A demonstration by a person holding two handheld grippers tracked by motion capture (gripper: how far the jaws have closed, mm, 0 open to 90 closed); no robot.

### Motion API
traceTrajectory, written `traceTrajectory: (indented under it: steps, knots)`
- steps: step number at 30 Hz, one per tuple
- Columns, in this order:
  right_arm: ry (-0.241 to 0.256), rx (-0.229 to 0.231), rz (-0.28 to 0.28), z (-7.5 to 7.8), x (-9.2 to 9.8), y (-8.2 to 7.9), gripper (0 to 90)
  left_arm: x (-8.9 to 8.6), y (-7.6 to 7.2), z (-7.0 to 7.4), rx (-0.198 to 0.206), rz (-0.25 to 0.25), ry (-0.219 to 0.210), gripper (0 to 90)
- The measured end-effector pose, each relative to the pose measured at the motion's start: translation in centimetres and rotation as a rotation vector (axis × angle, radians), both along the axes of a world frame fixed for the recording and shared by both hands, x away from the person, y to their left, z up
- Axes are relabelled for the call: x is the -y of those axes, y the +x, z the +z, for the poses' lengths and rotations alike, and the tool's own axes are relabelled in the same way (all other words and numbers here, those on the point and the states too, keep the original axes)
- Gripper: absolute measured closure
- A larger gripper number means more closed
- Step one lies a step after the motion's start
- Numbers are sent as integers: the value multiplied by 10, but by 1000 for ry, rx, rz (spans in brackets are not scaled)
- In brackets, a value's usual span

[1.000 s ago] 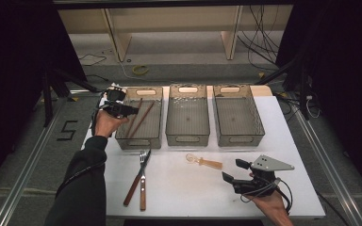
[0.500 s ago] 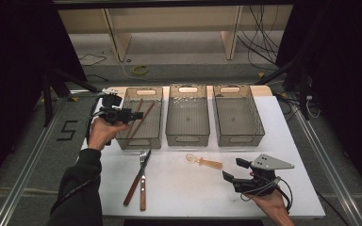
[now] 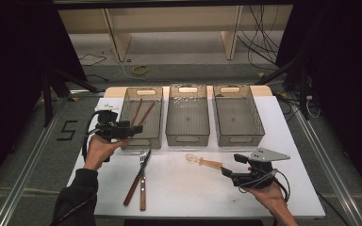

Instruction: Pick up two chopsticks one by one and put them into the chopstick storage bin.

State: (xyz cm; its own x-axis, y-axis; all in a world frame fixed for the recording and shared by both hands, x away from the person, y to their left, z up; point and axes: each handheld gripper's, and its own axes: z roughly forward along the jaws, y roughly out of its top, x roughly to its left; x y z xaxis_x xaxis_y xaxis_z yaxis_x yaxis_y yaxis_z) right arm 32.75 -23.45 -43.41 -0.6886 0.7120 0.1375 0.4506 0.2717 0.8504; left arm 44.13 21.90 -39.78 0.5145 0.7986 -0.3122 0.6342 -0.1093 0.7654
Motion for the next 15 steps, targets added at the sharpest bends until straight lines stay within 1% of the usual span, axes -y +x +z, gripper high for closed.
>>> traceTrajectory:
  steps: [3, 8, 9, 10, 13, 15]
  knots:
    - [-14, -10, 10, 1, -3, 6, 280, 2, -8, -1, 16, -15, -4, 273]
    - [-30, -28, 22, 3, -5, 13, 280, 9, -21, -2, 37, -53, -26, 260]
    - [-43, -37, 30, 3, -6, 17, 280, 11, -24, -2, 46, -60, -27, 255]
    - [-43, -37, 30, 3, -6, 17, 280, 13, -27, -3, 54, -68, -27, 255]
    - [-61, -48, 39, 2, -8, 21, 280, 18, -34, -6, 69, -96, -14, 246]
    - [-68, -57, 45, 2, -9, 23, 280, 20, -39, -8, 75, -106, -23, 245]
